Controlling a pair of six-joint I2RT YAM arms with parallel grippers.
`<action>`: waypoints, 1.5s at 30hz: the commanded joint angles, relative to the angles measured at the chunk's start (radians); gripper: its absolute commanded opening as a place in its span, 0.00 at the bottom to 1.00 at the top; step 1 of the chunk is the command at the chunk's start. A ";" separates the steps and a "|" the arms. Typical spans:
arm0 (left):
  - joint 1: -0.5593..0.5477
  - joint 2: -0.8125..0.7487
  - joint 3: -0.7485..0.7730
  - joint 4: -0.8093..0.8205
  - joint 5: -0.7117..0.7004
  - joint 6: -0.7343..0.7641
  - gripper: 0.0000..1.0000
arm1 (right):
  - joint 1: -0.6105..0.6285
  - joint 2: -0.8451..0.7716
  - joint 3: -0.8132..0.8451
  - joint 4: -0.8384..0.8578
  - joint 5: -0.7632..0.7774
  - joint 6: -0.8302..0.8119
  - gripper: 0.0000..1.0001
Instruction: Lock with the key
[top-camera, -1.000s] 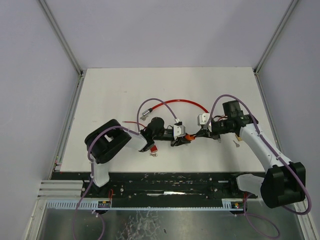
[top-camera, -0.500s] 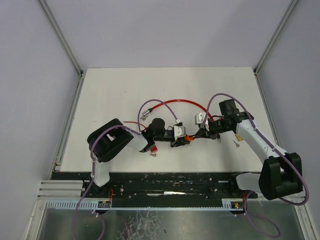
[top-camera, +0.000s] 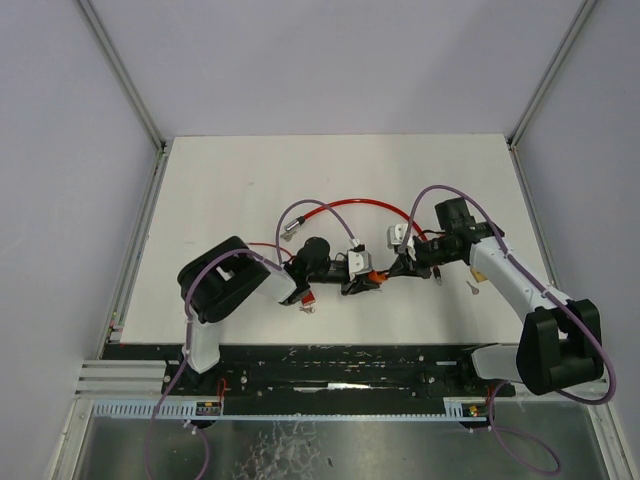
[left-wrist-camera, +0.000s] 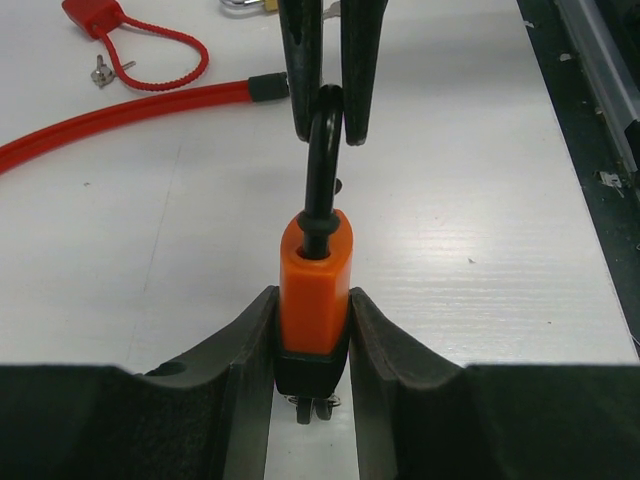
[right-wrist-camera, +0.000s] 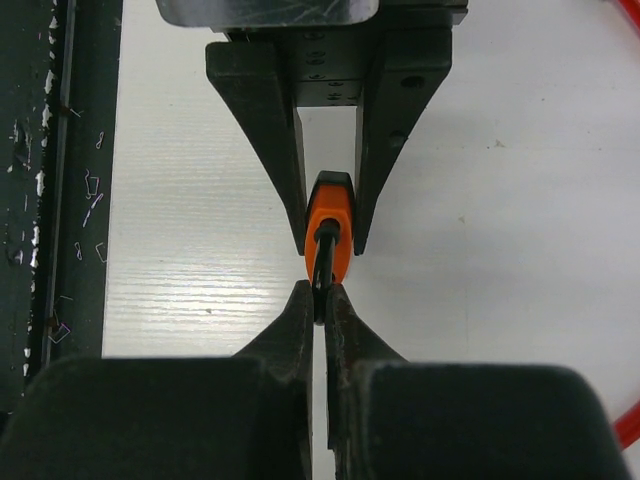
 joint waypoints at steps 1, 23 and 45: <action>0.011 -0.005 0.022 0.183 -0.017 -0.013 0.00 | 0.036 0.027 0.011 -0.031 0.012 0.059 0.00; 0.018 0.039 0.001 0.390 0.039 -0.169 0.00 | 0.139 0.205 0.084 -0.054 0.078 0.160 0.00; 0.070 0.091 -0.031 0.605 0.057 -0.323 0.00 | 0.253 0.426 0.127 -0.006 0.056 0.371 0.00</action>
